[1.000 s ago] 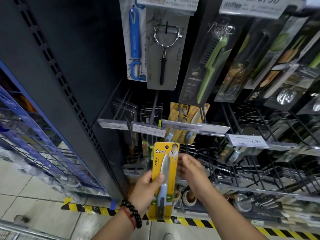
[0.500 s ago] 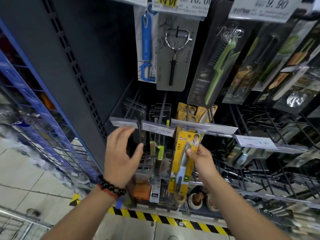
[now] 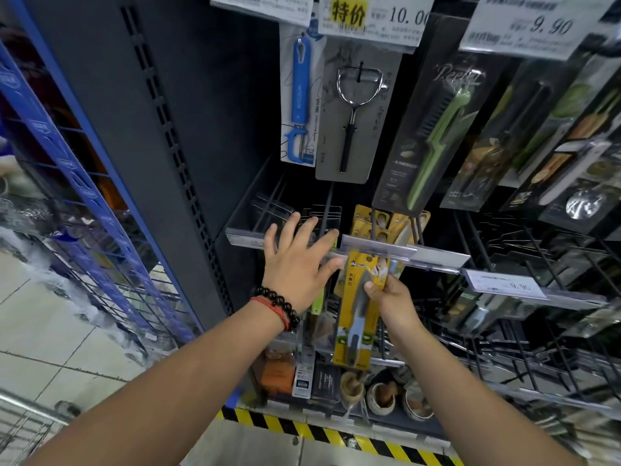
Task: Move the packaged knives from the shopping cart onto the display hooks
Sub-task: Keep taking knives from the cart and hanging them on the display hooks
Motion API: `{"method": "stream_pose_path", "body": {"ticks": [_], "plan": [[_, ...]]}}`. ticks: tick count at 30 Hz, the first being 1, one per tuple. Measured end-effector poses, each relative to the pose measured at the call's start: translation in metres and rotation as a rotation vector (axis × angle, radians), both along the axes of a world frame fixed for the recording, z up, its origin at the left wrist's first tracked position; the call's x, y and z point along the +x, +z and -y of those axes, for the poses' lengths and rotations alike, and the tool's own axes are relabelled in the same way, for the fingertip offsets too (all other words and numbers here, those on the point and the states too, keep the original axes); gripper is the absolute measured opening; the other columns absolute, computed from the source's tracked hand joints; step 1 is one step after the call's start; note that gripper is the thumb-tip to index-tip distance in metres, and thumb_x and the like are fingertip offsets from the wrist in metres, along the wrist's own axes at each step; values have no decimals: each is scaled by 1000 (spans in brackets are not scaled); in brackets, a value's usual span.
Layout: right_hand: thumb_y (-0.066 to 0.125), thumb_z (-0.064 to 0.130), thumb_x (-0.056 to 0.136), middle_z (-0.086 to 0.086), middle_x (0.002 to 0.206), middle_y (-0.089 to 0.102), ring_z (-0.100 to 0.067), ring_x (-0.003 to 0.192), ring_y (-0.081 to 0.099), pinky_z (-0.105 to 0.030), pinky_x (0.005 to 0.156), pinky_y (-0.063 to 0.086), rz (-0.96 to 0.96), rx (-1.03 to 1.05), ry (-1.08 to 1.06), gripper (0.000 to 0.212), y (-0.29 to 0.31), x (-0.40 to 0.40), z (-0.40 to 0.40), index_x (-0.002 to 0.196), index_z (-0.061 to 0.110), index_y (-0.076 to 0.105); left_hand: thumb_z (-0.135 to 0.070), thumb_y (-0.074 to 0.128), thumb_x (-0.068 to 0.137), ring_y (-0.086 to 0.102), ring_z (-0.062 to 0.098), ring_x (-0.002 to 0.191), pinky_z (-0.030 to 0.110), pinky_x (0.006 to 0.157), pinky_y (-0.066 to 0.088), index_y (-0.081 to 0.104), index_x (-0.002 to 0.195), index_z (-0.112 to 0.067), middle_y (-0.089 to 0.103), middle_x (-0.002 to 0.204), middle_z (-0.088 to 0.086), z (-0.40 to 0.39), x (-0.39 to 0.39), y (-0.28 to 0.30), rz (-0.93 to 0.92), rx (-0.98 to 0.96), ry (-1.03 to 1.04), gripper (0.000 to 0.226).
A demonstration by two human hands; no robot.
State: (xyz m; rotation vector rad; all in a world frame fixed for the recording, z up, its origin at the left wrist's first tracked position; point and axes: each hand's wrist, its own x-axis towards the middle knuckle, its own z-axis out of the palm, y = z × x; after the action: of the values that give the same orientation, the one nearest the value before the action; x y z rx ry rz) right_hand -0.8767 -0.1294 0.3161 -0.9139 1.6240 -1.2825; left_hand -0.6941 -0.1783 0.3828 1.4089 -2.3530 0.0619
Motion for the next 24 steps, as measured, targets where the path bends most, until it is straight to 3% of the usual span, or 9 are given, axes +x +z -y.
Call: {"method": "stream_pose_path", "body": {"ticks": [3, 10, 18, 24], "plan": [[53, 15, 99, 1, 116, 67, -19, 110, 61, -38, 98, 46, 31, 15, -14, 19, 1, -3, 4, 115, 16, 62, -62, 28, 92, 16, 26, 145, 52, 115, 2, 46, 135, -40, 40, 149, -1, 2, -2, -4, -28, -34, 15, 51], [54, 15, 98, -2, 123, 65, -22, 114, 59, -45, 105, 43, 35, 56, -37, 24, 1, -9, 11, 121, 13, 60, -62, 30, 92, 36, 27, 130, 51, 111, 10, 58, 120, -35, 54, 130, -3, 3, -4, -9, -46, -86, 30, 47], [54, 13, 98, -2, 121, 66, -21, 113, 61, -41, 101, 46, 18, 38, -22, 25, -3, -2, 3, 122, 13, 60, -60, 37, 92, 41, 25, 121, 52, 111, 15, 60, 114, -35, 56, 125, -4, 2, -4, -8, -65, -99, 32, 41], [54, 7, 97, -5, 111, 69, -22, 106, 63, -39, 97, 48, -7, -34, 12, 16, -4, 11, -16, 110, 11, 63, -60, 37, 92, 43, 26, 119, 53, 109, 20, 61, 113, -35, 57, 123, -4, 2, -4, -9, -62, -106, 30, 41]]}}
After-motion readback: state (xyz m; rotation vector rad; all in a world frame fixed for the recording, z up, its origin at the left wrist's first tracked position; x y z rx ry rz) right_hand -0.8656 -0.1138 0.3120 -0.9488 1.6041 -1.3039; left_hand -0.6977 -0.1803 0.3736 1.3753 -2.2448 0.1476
